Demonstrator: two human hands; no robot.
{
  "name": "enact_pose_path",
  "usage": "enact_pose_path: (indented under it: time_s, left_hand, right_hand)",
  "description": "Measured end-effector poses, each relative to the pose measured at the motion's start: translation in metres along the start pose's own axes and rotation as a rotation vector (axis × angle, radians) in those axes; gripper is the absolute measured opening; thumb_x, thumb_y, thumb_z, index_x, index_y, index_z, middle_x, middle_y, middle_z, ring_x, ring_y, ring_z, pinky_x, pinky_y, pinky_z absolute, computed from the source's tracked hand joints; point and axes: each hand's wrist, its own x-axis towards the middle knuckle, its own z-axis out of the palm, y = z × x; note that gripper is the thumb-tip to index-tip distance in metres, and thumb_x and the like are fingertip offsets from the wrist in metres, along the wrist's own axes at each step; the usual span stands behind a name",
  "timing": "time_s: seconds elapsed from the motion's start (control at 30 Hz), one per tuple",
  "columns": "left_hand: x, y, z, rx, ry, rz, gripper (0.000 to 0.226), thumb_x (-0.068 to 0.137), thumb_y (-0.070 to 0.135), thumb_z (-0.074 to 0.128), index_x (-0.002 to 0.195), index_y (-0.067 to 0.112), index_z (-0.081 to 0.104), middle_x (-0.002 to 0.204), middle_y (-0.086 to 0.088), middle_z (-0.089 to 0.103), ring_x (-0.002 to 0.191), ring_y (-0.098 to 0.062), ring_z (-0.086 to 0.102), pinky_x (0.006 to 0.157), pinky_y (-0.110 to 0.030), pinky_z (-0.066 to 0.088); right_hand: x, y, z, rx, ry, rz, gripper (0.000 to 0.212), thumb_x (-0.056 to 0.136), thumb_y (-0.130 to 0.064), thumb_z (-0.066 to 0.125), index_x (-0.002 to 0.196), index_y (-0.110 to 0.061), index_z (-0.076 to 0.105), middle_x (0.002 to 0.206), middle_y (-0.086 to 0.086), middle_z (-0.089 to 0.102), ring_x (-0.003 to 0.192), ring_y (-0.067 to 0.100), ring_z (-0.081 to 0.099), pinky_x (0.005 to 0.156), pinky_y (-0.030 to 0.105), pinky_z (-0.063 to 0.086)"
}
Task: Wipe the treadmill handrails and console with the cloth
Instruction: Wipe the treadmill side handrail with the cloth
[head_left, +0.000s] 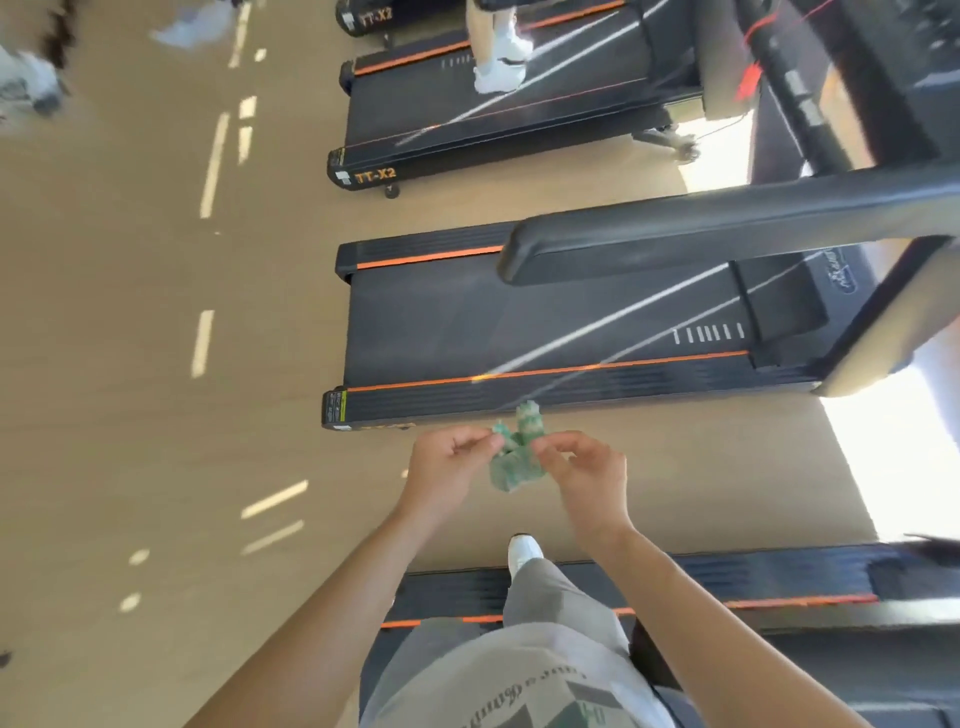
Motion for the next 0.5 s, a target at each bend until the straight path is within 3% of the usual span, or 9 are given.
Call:
enact_pose_path:
  time_s: [0.17,0.3,0.4,0.5]
  left_hand:
    - [0.061,0.049,-0.005,0.051,0.063,0.15,0.022,0.094,0.015,0.072,0.08,0.032,0.076,0.075,0.016,0.076,0.072,0.001,0.066,0.075,-0.02,0.051]
    - [0.125,0.091,-0.018,0.073,0.226,0.295,0.009,0.096,0.018,0.068,0.09,0.02,0.075,0.08,0.012,0.073,0.074,0.003,0.064,0.073,-0.015,0.048]
    - [0.179,0.121,-0.027,0.062,0.255,0.398,0.009,0.098,0.017,0.064,0.101,0.022,0.071,0.092,0.014,0.071,0.081,0.008,0.063,0.078,-0.01,0.046]
    - [0.235,0.146,-0.023,0.136,0.177,0.485,0.011,0.099,0.017,0.062,0.103,0.024,0.069,0.092,0.007,0.07,0.081,0.003,0.062,0.076,-0.012,0.047]
  right_hand:
    - [0.056,-0.035,0.0,0.151,0.173,-0.057,0.023,0.085,0.003,0.069,0.082,-0.019,0.071,0.078,-0.012,0.073,0.075,0.004,0.067,0.072,0.02,0.051]
    - [0.106,-0.066,-0.006,0.096,0.329,-0.223,0.035,0.087,0.006,0.055,0.082,-0.024,0.073,0.096,-0.002,0.067,0.084,0.007,0.066,0.083,0.036,0.056]
    - [0.141,-0.088,-0.005,0.018,0.453,-0.318,0.044,0.086,0.007,0.052,0.082,-0.032,0.071,0.101,0.005,0.062,0.08,0.002,0.063,0.079,0.026,0.053]
    - [0.178,-0.1,0.006,-0.08,0.566,-0.36,0.042,0.086,0.009,0.049,0.098,-0.023,0.074,0.099,0.0,0.056,0.079,0.001,0.056,0.075,0.013,0.043]
